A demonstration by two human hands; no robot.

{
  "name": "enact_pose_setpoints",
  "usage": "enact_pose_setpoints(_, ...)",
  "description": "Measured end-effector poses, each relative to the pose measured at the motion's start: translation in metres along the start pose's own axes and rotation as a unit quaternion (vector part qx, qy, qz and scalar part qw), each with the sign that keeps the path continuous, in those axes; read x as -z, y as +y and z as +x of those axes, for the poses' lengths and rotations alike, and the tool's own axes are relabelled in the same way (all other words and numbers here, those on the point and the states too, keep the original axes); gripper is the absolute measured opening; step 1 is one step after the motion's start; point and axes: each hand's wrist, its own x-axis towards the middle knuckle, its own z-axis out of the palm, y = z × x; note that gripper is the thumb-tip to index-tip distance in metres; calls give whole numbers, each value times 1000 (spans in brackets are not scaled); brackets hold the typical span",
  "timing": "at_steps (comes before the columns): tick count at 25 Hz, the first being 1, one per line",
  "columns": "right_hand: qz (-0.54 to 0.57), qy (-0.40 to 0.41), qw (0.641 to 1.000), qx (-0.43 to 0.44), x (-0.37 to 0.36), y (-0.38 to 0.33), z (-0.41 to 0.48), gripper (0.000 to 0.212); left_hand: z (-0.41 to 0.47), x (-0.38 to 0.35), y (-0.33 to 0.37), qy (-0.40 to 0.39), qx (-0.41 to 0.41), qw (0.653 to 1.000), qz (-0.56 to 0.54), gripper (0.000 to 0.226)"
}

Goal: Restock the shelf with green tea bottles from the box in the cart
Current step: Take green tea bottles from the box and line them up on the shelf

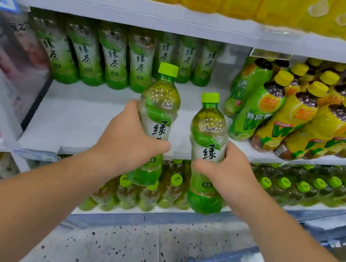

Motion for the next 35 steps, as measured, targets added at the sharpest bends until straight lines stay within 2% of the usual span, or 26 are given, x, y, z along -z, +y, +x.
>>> enact_pose_setpoints(4,-41,40,997,54,0,-14,46,34,37,-11,0,55,-32,998,-2,67)
enact_pose_setpoints(10,-28,55,993,104,-2,-19,99,52,70,-24,-8,107,-45,993,-27,68)
enact_pose_setpoints(17,55,61,986,147,-15,-7,135,48,100,-35,-17,98,-98,989,-57,75)
enact_pose_setpoints(20,35,49,987,149,-18,-3,146,52,111,-38,-24,86,-101,988,-73,76)
enact_pose_setpoints(22,4,29,991,133,-20,9,148,54,112,-42,-36,86,-80,992,-42,76)
enact_pose_setpoints(26,-26,43,986,158,-26,38,148,57,104,-53,-64,109,-54,993,7,63)
enact_pose_setpoints(30,-16,57,981,183,-33,36,163,47,111,-58,-66,126,-64,989,-38,52)
enact_pose_setpoints(35,-24,89,971,220,-50,32,192,43,138,-67,-67,145,-94,985,-20,43)
